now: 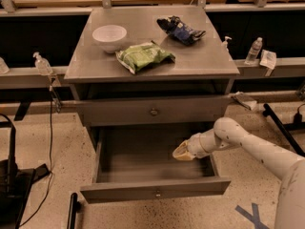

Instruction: Open middle drawer

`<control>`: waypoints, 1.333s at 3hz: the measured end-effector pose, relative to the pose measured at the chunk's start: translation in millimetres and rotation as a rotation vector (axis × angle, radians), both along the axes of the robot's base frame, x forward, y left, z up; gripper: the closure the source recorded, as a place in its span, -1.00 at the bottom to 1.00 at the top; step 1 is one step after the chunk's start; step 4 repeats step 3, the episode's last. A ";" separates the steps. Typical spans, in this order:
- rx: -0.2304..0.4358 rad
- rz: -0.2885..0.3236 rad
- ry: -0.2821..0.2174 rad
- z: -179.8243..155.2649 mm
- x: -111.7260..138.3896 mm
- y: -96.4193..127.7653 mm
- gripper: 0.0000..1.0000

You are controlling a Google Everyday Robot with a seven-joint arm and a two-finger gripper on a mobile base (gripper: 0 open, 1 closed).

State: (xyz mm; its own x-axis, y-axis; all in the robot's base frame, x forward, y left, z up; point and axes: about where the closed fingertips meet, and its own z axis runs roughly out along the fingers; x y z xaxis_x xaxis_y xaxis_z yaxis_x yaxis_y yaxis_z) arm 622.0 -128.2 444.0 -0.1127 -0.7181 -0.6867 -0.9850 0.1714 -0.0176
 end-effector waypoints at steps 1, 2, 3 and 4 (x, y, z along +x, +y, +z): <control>0.002 0.005 0.004 -2.2 -1.2 3.1 -0.84; 0.003 0.007 0.006 -3.2 -1.8 4.4 -1.00; 0.003 0.007 0.006 -3.3 -1.8 4.5 -1.00; 0.003 0.007 0.006 -3.3 -1.8 4.5 -1.00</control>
Offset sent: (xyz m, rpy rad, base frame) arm -0.0007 0.0017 -0.0012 0.0011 0.0023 0.0025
